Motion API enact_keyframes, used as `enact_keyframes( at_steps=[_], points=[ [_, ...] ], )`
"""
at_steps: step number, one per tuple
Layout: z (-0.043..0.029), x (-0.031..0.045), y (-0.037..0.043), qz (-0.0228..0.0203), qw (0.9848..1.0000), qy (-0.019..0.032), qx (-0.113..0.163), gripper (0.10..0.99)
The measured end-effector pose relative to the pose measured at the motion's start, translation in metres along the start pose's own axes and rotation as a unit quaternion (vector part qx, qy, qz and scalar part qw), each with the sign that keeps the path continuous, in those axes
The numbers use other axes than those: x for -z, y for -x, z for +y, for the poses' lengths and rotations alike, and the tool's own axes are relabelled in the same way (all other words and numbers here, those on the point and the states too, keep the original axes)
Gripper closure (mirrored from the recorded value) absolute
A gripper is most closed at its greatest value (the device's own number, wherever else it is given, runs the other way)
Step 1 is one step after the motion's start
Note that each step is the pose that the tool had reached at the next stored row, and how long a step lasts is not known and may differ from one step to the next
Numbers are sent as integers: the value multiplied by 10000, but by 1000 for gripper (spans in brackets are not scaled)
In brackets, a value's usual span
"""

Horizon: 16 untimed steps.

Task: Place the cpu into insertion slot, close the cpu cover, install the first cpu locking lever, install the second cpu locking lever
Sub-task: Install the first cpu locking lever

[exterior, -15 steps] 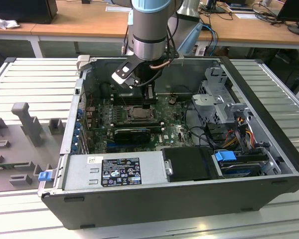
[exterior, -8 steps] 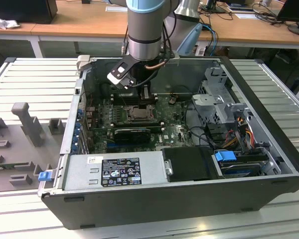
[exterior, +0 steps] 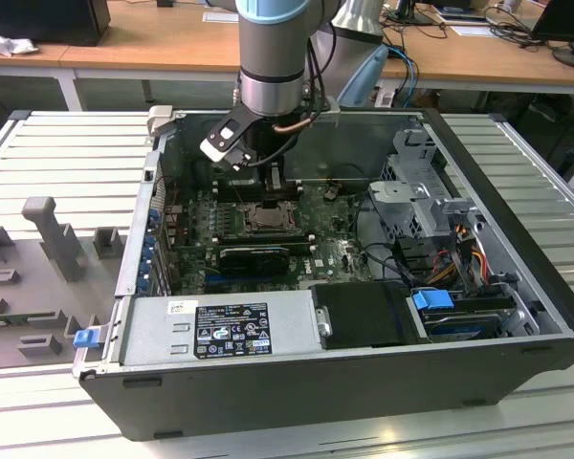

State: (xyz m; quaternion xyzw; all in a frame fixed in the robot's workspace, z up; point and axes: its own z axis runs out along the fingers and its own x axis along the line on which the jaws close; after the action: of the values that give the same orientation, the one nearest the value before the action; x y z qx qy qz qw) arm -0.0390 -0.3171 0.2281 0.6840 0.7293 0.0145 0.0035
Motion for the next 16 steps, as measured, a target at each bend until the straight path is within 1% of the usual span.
enact_keyframes(
  at_steps=[6,10,12,16],
  points=[
    [2,47,-1,1,10000,1,0,980],
    [3,101,-2,1,10000,1,0,980],
    [4,150,-3,1,10000,0,0,980],
    [6,209,-4,1,10000,1,0,980]
  ],
)
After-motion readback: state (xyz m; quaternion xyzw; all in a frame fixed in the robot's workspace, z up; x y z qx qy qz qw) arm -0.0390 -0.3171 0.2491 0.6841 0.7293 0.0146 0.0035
